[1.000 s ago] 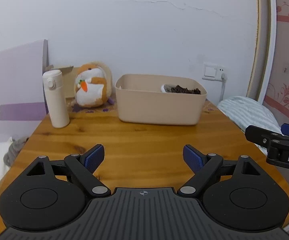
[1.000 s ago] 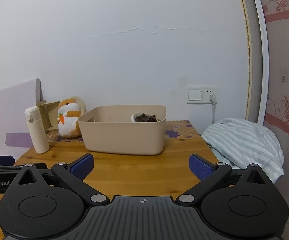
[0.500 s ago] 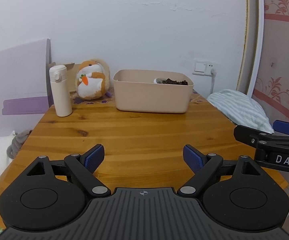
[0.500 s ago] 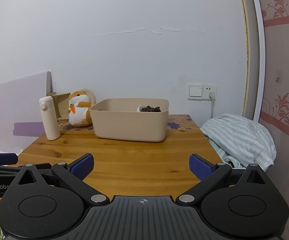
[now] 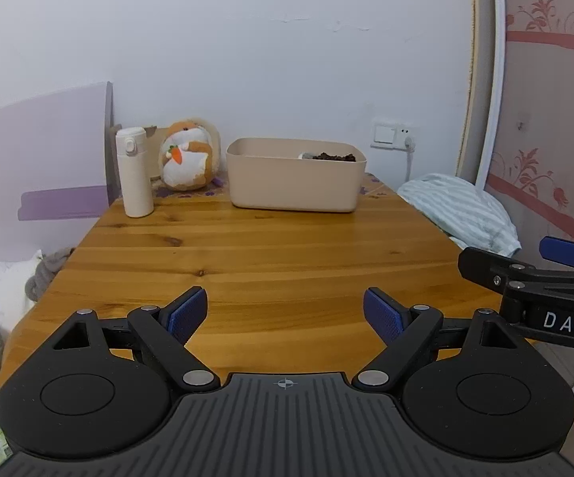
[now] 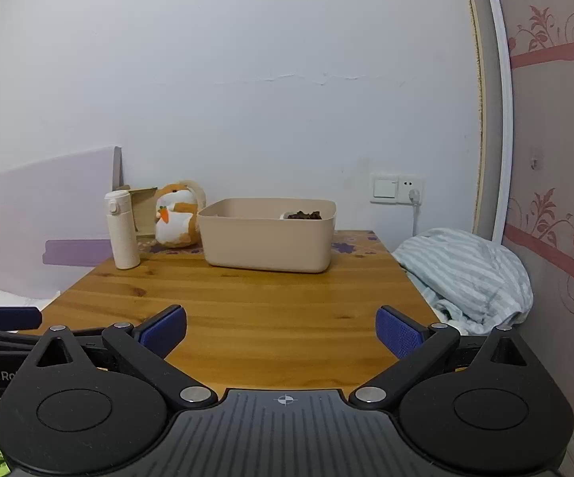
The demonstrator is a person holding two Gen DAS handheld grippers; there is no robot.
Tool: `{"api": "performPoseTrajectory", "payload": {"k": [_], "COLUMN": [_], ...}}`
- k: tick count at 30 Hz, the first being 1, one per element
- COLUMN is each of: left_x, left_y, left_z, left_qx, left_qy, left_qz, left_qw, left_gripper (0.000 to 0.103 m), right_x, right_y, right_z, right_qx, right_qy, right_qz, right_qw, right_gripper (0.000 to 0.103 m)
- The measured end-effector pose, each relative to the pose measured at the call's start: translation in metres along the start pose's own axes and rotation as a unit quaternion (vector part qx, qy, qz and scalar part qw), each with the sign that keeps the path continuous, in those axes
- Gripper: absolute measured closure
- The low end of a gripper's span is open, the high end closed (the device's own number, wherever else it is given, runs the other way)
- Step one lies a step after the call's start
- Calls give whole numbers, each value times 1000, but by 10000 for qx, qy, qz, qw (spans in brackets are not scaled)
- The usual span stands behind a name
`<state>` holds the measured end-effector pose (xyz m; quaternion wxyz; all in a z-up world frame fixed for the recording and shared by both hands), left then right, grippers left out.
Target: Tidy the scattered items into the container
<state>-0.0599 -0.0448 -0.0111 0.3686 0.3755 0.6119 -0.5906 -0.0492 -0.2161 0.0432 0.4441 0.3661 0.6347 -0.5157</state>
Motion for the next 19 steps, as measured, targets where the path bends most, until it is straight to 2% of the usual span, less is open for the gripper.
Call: {"api": "performPoseTrajectory", "payload": {"k": [11, 19], "left_x": [18, 17], "left_y": [-41, -48], "left_z": [6, 6], "left_qx": [38, -47], "left_qy": [90, 135], "left_qz": [115, 218], "left_qw": [9999, 9997], "left_gripper": [16, 16], "right_x": [8, 6], "right_y": [-47, -52], "right_z": [-2, -4], "right_qx": [117, 119], "right_qy": [-229, -300], "right_qz": [285, 396], "right_qw": [9993, 9987], "right_gripper": [0, 0]}}
Point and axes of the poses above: each gripper's, at about its wrist camera, not at the fingertips, and y roughly the way its jaws point, z to its right, x to its underside, the point moved 8 cm from there along y, roughly the way its jaws point, and after that the axes turned 8 degrees about -x, right-handed, at the moved point
